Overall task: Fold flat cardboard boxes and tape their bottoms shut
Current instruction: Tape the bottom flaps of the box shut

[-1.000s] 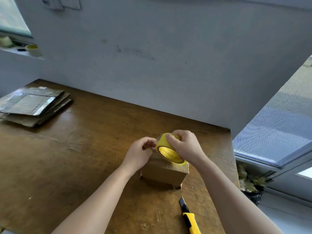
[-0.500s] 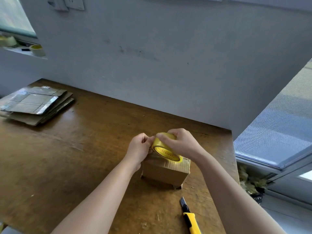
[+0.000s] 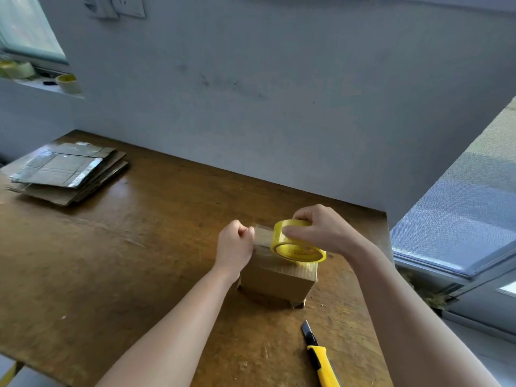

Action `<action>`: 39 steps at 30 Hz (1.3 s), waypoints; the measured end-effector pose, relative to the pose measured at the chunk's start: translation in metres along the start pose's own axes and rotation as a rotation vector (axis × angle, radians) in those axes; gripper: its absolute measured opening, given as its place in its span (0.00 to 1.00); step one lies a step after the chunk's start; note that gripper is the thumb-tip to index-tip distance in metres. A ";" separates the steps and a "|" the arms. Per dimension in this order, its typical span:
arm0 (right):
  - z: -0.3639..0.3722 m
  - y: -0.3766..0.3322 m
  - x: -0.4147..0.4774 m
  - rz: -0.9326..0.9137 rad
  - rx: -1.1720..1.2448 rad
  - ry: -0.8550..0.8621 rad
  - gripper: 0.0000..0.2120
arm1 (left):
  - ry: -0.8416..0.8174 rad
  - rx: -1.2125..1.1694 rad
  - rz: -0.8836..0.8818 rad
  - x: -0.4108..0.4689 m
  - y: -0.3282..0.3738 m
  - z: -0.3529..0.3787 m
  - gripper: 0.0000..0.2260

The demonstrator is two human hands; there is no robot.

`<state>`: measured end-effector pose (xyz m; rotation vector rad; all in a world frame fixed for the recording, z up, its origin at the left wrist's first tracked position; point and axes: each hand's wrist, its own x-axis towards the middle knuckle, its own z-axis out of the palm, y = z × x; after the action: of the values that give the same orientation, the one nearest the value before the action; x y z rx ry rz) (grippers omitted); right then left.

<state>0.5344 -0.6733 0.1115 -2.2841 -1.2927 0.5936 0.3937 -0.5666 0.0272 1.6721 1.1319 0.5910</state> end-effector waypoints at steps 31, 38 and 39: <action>0.043 -0.034 0.024 0.024 -0.416 0.130 0.21 | -0.241 -0.090 -0.518 0.019 -0.030 -0.002 0.25; 0.045 -0.033 0.024 0.012 -0.386 0.156 0.21 | -0.034 0.244 -0.253 0.012 -0.044 -0.004 0.13; 0.046 -0.032 0.024 0.011 -0.384 0.158 0.21 | 0.060 0.256 -0.139 0.008 -0.044 -0.003 0.10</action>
<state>0.4980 -0.6294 0.0894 -2.5816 -1.4130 0.1697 0.3768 -0.5549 -0.0124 1.7822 1.4028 0.4241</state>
